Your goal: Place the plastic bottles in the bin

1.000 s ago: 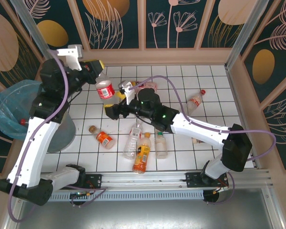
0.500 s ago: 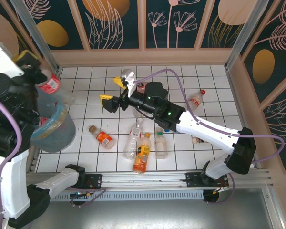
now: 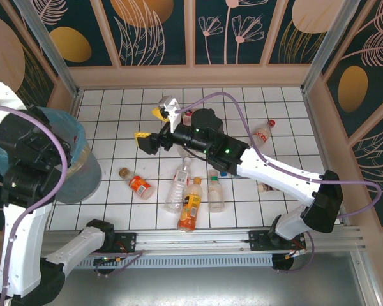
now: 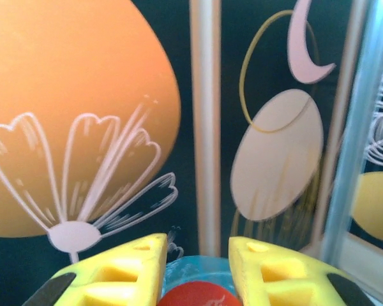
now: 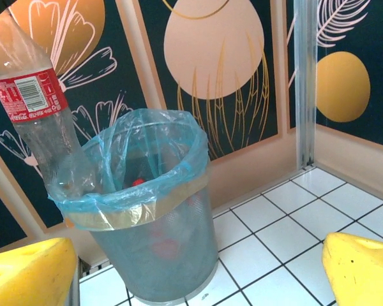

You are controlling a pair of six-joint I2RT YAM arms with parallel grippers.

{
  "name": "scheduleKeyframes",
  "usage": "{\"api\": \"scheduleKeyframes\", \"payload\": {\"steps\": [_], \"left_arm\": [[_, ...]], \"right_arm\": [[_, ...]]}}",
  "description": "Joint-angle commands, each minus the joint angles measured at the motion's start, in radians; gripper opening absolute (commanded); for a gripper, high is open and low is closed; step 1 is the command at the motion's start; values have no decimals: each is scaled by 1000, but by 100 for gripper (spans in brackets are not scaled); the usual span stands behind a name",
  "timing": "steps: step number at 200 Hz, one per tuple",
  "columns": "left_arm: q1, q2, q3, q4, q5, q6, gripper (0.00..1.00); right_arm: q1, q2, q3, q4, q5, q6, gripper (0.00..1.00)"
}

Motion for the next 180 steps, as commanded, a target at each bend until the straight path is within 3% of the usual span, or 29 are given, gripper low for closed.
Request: {"api": "scheduleKeyframes", "payload": {"steps": [1, 58, 68, 90, 98, 104, 180], "left_arm": [[2, -32, -74, 169, -120, 137, 0], [25, -25, -149, 136, -68, 31, 0], [35, -10, -144, 116, -53, 8, 15], [58, 23, -116, 66, -17, -51, 22], [65, 31, -114, 69, -13, -52, 15], [72, 33, -116, 80, -5, -51, 0], [141, 122, -38, 255, 101, 119, 0]], "right_arm": [[7, 12, 38, -23, -17, 16, 99], [18, 43, 46, -39, -32, 72, 99], [20, 43, 44, -43, -25, 72, 99], [19, 40, 43, -48, -8, 69, 99], [20, 39, 44, -50, -5, 64, 99], [20, 39, 43, -52, -3, 60, 99], [18, 68, 67, -53, 23, 41, 99]]}}
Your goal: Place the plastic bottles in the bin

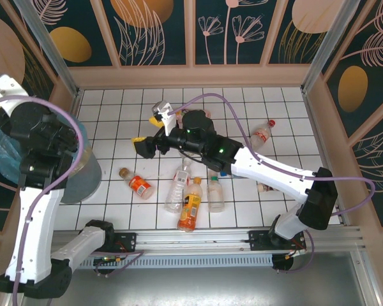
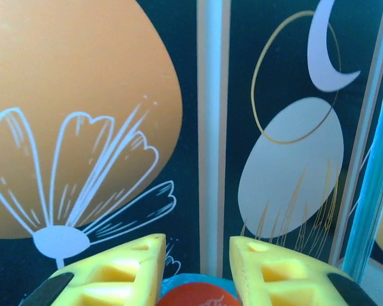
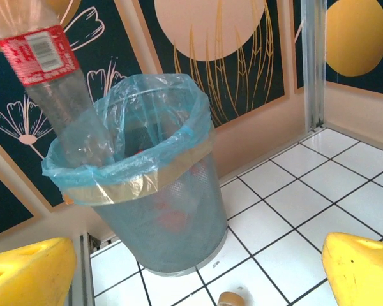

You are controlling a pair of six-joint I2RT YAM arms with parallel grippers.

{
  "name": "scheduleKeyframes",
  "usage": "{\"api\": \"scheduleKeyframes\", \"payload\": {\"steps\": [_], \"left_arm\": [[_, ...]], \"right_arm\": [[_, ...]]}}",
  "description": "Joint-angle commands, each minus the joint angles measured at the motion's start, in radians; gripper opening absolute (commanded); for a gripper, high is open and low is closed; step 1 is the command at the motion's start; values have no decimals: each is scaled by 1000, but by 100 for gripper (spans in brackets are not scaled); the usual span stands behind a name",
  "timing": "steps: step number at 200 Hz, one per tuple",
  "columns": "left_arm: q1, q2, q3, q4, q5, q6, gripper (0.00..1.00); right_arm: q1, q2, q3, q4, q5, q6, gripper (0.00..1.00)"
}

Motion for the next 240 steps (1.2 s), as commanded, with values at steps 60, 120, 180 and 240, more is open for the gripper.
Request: {"api": "scheduleKeyframes", "payload": {"steps": [60, 120, 180, 240], "left_arm": [[108, 95, 70, 93, 154, 89, 0], [164, 113, -38, 26, 194, -61, 0], [266, 101, -170, -19, 226, -157, 0], [378, 119, -212, -19, 300, -178, 0]], "right_arm": [[9, 50, 37, 64, 24, 19, 99], [7, 46, 5, 43, 28, -1, 99], [-4, 97, 65, -19, -8, 0, 99], [-2, 149, 110, -45, -19, 14, 99]]}}
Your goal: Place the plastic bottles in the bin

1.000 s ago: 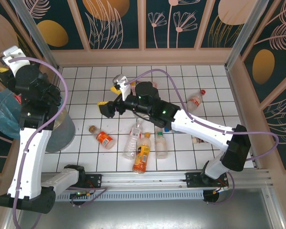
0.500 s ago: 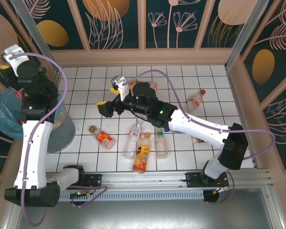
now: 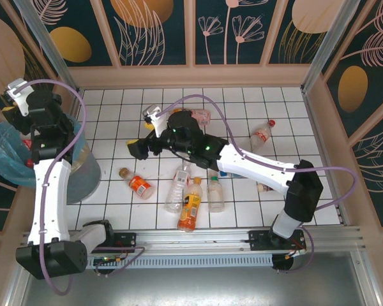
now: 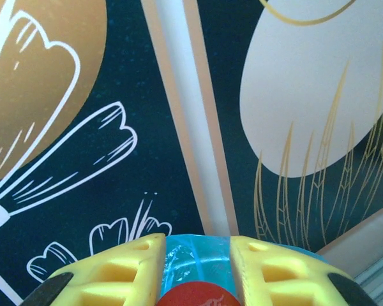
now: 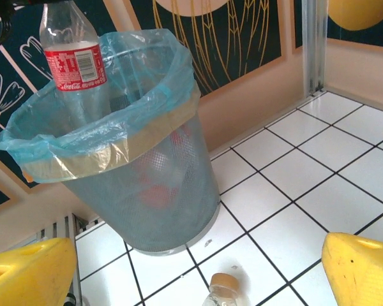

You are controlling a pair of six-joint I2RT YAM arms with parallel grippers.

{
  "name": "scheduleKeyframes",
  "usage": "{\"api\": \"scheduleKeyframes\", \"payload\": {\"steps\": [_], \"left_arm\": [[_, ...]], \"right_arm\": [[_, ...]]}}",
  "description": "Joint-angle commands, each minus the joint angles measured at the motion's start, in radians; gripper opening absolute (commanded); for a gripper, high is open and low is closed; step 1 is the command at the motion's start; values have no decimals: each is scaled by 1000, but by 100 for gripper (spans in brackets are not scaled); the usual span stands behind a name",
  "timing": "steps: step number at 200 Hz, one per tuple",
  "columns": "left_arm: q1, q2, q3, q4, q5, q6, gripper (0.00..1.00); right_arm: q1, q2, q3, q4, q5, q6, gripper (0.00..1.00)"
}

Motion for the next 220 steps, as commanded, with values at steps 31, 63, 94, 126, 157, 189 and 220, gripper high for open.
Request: {"api": "scheduleKeyframes", "payload": {"steps": [31, 63, 94, 126, 157, 189, 220], "left_arm": [[103, -3, -71, 11, 82, -50, 0], [134, -5, -129, 22, 106, -65, 0], [153, -22, -179, 26, 118, -87, 0], [160, -26, -217, 28, 124, -99, 0], [165, -32, -256, 41, 156, -138, 0], [165, -32, -313, 54, 154, -146, 0], [166, -39, -317, 53, 150, -150, 23]], "right_arm": [[-2, 27, 68, -33, -13, 4, 99], [-2, 31, 68, -41, -5, -2, 99], [-2, 36, 69, -45, -8, 2, 99], [-2, 35, 65, -55, -5, -3, 99], [-2, 31, 61, -62, 4, -8, 99], [-2, 37, 58, -62, 3, -6, 99], [0, 46, 68, -65, 0, -3, 99]]}}
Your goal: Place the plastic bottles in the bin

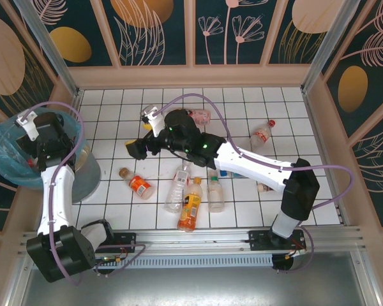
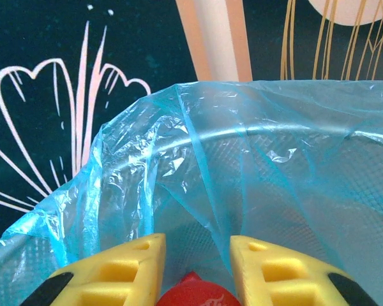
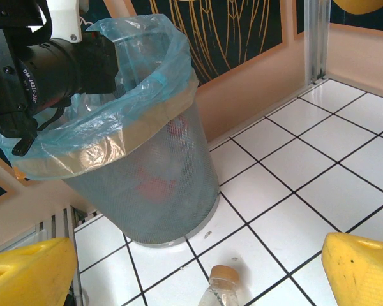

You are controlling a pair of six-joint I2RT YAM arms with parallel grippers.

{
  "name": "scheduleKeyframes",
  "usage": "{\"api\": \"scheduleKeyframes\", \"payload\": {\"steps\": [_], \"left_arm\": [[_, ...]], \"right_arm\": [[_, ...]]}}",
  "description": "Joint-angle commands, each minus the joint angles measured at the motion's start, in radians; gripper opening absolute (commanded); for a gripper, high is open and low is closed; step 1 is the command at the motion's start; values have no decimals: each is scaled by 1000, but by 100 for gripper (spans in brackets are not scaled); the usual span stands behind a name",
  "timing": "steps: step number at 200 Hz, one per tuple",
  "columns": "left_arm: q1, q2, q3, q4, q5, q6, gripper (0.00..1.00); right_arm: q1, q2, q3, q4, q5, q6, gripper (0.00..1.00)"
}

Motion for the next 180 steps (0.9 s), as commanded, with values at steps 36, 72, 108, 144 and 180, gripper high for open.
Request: {"api": "scheduleKeyframes", "payload": {"steps": [36, 72, 108, 144, 180], "left_arm": [[9, -75, 45, 13, 2, -14, 67], [10, -111, 131, -27, 1, 10, 74], [9, -138, 197, -94, 110, -9, 60], [5, -155, 256, -169, 450, -116, 53], [-181, -128, 337, -211, 545, -122, 53]], "right_arm": [[4, 24, 38, -21, 8, -9, 99], [7, 19, 34, -18, 13, -9, 99], [10, 25, 45, -18, 10, -8, 99], [-36, 63, 144, -95, 36, 96, 99], [-102, 124, 298, -347, 203, 127, 99]]}}
